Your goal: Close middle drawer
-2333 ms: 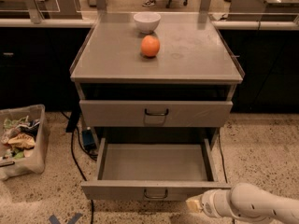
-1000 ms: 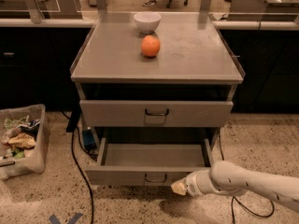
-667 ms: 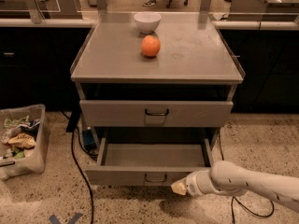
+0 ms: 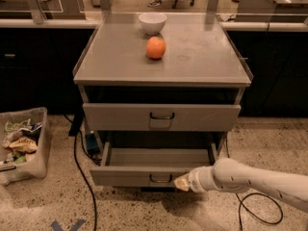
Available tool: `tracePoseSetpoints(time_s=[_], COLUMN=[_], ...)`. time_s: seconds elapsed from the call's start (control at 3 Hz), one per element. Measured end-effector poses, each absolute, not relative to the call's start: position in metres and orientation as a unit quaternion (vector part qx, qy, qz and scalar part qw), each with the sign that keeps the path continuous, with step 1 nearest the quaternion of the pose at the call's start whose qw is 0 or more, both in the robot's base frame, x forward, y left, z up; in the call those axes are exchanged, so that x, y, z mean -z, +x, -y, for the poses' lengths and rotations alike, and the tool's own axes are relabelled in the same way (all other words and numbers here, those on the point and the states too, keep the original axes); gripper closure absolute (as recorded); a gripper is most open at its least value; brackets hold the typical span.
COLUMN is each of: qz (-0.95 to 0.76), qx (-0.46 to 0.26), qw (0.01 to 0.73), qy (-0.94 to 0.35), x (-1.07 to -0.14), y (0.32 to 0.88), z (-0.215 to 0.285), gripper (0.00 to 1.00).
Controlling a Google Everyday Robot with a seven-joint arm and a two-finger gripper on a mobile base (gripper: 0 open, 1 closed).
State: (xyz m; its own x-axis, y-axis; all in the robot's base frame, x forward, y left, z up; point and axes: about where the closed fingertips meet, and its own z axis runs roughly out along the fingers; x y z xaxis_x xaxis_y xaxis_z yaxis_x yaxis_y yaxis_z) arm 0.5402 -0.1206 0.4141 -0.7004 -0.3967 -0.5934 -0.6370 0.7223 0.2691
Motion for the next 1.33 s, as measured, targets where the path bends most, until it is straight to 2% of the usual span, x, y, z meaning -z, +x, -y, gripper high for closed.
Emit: tracePoseSetpoints(time_s=[0.33,1.0,1.33], qz=[-0.885,-0.886,-0.887], qx=[-0.218,-0.213,-0.191], qw=[0.293,0.299,0.33], qy=[-0.289,-0.283,-0.262], x=[-0.436,-0.43,-0.443], y=[0.578,0.595,0.655], z=[0.12,0.12,0.14], gripper=[1.0,1.0,1.0])
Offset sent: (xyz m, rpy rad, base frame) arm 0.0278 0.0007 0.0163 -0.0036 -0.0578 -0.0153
